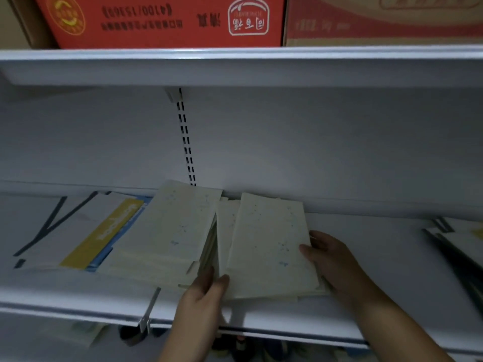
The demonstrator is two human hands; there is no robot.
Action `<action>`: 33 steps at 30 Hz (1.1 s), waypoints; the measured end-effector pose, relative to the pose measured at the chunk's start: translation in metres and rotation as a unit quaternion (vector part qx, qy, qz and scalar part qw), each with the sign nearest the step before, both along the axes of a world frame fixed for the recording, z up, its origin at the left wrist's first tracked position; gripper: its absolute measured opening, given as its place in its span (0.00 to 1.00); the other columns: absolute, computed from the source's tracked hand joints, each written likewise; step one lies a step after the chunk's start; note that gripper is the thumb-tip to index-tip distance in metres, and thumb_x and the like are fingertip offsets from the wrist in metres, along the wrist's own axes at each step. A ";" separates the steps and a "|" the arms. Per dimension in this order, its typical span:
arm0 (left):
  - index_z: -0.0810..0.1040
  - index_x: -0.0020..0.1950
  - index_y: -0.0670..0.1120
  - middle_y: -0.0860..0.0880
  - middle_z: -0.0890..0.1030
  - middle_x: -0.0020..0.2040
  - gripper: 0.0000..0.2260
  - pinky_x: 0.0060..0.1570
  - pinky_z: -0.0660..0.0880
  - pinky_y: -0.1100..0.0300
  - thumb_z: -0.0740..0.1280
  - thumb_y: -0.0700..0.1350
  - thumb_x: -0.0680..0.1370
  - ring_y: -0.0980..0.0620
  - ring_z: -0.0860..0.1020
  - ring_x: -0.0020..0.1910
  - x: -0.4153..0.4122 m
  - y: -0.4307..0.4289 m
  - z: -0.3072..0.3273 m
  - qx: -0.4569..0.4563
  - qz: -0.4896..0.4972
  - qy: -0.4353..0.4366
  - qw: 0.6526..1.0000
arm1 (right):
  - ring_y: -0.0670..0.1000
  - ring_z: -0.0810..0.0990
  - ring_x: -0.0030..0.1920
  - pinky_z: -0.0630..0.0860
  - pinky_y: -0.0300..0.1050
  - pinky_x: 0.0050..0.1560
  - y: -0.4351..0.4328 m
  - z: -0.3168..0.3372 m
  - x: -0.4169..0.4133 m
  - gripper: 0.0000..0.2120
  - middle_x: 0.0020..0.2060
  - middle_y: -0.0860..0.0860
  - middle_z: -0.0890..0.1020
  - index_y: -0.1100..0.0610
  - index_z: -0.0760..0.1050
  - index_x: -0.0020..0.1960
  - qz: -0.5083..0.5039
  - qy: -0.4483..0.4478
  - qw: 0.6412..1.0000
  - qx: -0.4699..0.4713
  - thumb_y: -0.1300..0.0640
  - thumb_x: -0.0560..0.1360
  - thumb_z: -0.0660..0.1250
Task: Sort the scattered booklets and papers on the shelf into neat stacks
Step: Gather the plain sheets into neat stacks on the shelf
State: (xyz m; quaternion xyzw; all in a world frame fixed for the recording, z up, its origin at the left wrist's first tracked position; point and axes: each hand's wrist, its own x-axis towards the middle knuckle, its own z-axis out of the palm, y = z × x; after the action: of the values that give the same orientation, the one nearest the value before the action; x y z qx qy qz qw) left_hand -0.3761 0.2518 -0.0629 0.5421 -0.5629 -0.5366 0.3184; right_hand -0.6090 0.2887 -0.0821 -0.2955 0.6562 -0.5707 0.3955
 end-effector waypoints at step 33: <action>0.79 0.55 0.37 0.37 0.84 0.47 0.17 0.44 0.78 0.49 0.72 0.37 0.67 0.40 0.84 0.43 -0.103 -0.017 0.039 0.202 -0.191 0.112 0.954 | 0.56 0.81 0.57 0.75 0.61 0.60 0.060 -0.003 -0.070 0.35 0.57 0.55 0.82 0.59 0.72 0.65 0.147 -0.068 0.986 -0.036 0.63 0.58 0.76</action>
State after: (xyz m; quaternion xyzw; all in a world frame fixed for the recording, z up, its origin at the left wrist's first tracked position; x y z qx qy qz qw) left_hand -0.4789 0.2352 -0.0235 0.4138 -0.4964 -0.7471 0.1554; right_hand -0.6787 0.3491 -0.0855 -0.3631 0.5565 -0.5481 0.5079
